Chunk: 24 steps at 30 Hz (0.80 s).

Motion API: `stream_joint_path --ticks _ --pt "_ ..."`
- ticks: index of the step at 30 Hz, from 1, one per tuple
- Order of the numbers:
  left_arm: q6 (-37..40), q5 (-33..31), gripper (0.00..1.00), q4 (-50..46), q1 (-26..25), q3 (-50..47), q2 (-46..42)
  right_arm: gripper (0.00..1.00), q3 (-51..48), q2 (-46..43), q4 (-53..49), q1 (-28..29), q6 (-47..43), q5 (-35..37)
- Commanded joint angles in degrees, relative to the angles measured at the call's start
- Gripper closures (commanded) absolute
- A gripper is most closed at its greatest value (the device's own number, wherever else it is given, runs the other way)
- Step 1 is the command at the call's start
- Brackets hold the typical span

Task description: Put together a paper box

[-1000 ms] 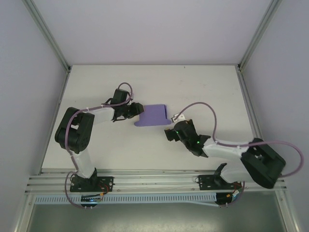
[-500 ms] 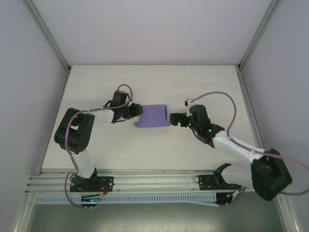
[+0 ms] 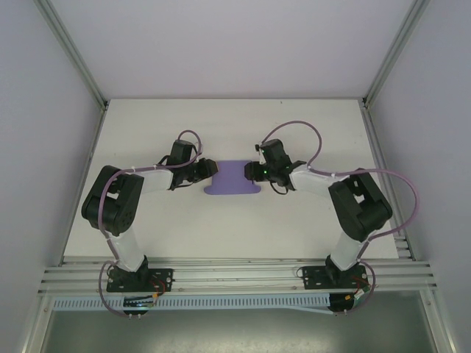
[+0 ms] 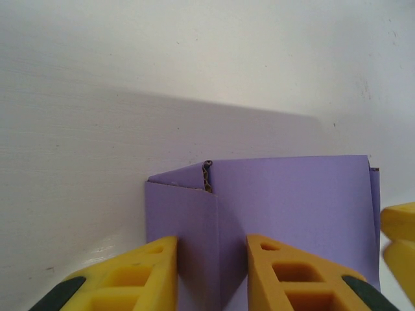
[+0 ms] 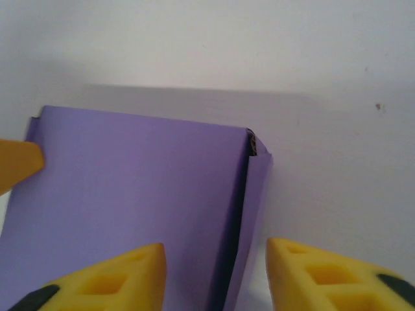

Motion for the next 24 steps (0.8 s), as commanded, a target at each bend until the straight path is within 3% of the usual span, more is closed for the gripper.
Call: stream_joint_path --ticks 1,8,12,16,17,20,24 --pt "1.0 -1.8 0.73 -8.3 -0.2 -3.1 2.7 0.63 2.4 2.5 -2.2 -0.1 -0.1 -1.3" --pt "1.6 -0.8 0.76 -8.3 -0.2 -3.0 2.8 0.84 4.6 6.1 -3.3 1.2 0.8 -3.2" --pt "2.3 -0.6 0.79 -7.7 -0.3 -3.9 2.2 0.83 6.3 7.1 -6.8 2.2 0.0 -1.6" --pt "0.9 -0.4 0.89 -7.1 -0.2 -4.3 2.4 0.8 6.1 4.6 -6.8 1.9 1.5 -0.4" --pt "0.5 -0.2 0.94 -6.7 -0.2 -4.4 2.5 0.77 6.0 3.8 -6.7 1.8 1.5 -0.6" --pt "-0.9 -0.4 0.98 -4.6 -0.2 -6.0 2.1 0.54 5.8 1.3 -6.8 1.3 2.0 0.0" --pt "-3.3 1.0 1.0 -1.4 1.1 -8.2 1.2 0.39 4.5 -2.1 -7.2 0.1 3.0 -1.2"
